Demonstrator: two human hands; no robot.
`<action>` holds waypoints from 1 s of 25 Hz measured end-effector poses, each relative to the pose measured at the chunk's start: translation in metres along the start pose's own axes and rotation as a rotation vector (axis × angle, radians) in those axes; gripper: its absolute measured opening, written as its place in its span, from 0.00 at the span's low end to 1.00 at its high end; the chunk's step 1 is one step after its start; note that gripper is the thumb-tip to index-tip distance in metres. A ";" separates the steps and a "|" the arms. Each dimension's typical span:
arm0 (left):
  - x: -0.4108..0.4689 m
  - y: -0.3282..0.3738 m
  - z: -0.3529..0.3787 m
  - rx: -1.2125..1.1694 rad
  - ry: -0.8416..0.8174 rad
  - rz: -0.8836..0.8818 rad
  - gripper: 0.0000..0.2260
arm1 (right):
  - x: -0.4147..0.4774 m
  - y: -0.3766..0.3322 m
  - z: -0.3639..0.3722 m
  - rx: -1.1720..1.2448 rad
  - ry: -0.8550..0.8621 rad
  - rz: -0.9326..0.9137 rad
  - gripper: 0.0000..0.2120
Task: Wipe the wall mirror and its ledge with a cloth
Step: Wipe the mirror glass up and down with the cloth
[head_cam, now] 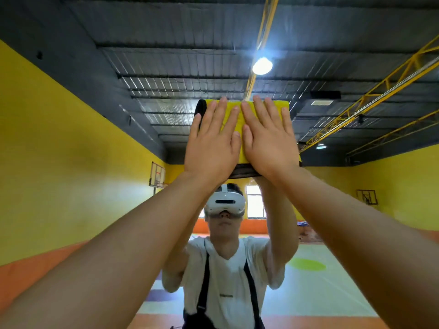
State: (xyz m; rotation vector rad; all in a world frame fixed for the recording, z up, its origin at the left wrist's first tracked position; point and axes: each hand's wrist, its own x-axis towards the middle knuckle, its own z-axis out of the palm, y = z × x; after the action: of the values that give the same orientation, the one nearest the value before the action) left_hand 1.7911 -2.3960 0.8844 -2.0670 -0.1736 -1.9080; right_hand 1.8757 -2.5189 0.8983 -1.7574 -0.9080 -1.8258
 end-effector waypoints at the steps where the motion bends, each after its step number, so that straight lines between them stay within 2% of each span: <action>1: -0.010 0.002 0.002 0.007 0.024 -0.010 0.26 | -0.009 -0.001 0.001 0.012 0.007 -0.015 0.28; 4: -0.041 0.010 0.004 0.003 0.045 -0.028 0.26 | -0.038 0.000 0.000 0.040 0.020 -0.065 0.28; 9: -0.105 0.015 0.002 0.021 -0.019 -0.035 0.25 | -0.101 -0.007 0.002 0.048 0.027 -0.125 0.25; 16: -0.212 0.020 0.003 0.043 -0.063 0.006 0.24 | -0.210 -0.034 0.002 0.032 -0.020 -0.113 0.24; 25: -0.452 0.044 0.009 0.019 -0.132 0.001 0.24 | -0.438 -0.086 0.001 0.093 -0.144 -0.137 0.25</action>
State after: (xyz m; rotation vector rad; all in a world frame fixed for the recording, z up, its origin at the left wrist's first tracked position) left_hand 1.7677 -2.3770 0.4315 -2.1807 -0.2199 -1.7629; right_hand 1.8549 -2.5138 0.4522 -1.8266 -1.1769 -1.7261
